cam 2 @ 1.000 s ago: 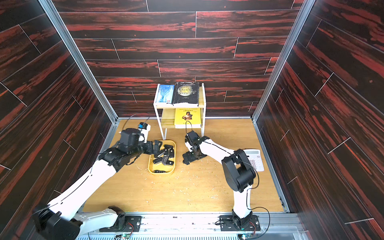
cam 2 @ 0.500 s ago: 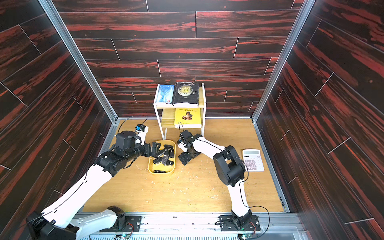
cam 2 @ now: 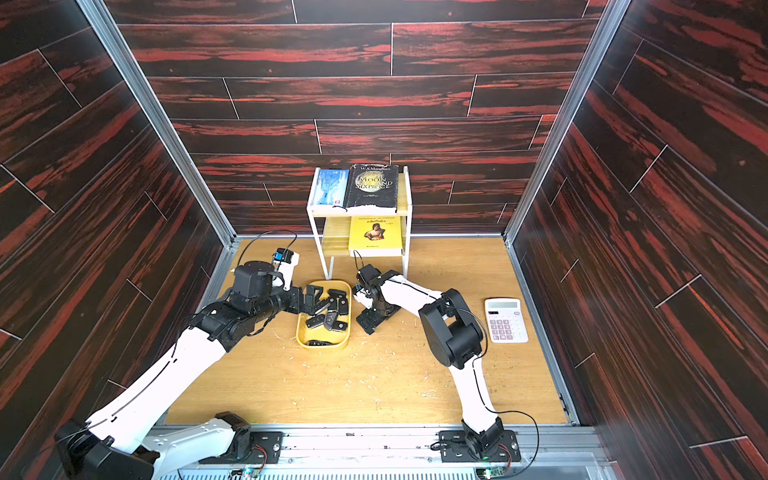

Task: Place the car key into the storage box
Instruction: Pick up the car key from the center of the board.

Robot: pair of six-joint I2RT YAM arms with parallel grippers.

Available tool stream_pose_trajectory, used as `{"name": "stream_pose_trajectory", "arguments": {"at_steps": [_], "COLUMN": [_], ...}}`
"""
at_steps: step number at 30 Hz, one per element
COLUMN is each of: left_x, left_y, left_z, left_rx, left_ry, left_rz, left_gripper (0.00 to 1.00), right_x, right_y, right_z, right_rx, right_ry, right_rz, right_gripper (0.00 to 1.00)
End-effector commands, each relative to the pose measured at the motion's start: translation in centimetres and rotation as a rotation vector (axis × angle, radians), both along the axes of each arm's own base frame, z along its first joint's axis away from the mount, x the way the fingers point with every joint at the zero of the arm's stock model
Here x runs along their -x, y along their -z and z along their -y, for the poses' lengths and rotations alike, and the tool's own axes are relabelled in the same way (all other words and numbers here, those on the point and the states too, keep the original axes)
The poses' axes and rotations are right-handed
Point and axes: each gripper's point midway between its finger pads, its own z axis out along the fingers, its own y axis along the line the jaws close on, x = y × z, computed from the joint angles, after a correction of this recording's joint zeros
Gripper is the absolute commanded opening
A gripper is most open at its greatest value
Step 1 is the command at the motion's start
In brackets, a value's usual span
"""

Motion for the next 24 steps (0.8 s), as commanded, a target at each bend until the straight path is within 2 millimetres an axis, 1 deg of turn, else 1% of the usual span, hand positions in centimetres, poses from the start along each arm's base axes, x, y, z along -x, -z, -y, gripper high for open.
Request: {"name": "stream_pose_trajectory", "arguments": {"at_steps": [1, 10, 14, 18, 24], "left_x": [0.0, -0.1, -0.1, -0.1, -0.2], "left_y": [-0.1, 0.1, 0.3, 0.5, 0.7], "left_z": [0.2, 0.3, 0.3, 0.3, 0.5], "left_rx": [0.002, 0.002, 0.001, 0.001, 0.007], "left_ry": [0.014, 0.019, 0.019, 0.019, 0.022], "left_rz": [0.005, 0.001, -0.003, -0.003, -0.011], "left_gripper": [1.0, 1.0, 1.0, 1.0, 1.0], "right_x": [0.6, -0.1, -0.4, -0.2, 0.5], "right_y": [1.0, 1.8, 2.1, 2.5, 2.4], "right_z": [0.0, -0.6, -0.9, -0.7, 0.0], "right_rx": [0.021, 0.042, 0.058, 0.07, 0.083], "right_ry": [-0.014, -0.013, -0.005, 0.012, 0.03], "right_rz": [-0.036, -0.032, -0.034, -0.048, -0.054], "right_gripper": [0.99, 0.98, 0.95, 0.9, 0.89]}}
